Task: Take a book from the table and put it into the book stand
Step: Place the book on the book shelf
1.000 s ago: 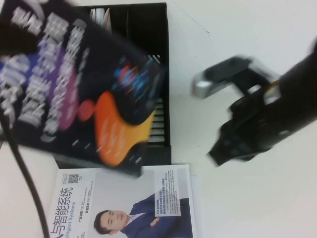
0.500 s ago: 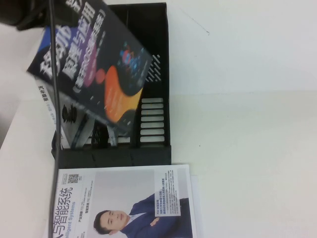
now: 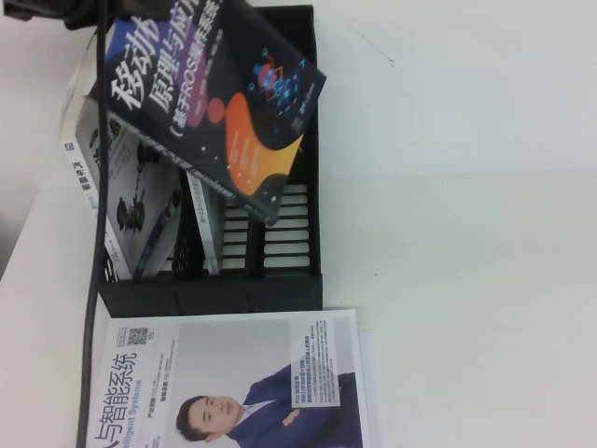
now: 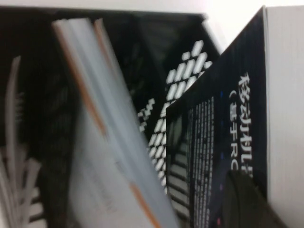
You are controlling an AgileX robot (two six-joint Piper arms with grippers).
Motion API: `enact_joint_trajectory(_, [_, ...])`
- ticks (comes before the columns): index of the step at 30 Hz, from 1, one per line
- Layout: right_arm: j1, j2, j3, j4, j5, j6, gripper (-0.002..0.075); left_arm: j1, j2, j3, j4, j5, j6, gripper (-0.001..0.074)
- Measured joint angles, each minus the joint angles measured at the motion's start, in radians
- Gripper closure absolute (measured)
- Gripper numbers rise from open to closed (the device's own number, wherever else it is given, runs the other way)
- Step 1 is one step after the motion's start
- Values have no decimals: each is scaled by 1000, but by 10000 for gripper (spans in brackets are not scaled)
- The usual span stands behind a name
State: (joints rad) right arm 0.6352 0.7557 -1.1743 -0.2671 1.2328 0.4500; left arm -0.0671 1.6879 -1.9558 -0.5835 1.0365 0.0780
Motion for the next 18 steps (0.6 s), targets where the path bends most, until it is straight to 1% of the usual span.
enact_joint_trajectory(5, [0,-50,1,-8,0,28,727,0,0,0,27,25,-29,617])
enact_joint_trajectory(15, [0,-52,2,-10,0,45,727,0,0,0,43,84,-64,617])
enact_joint_trajectory(18, [0,-52,2,-14,0,45,727,0,18,-4,57,84,-101,617])
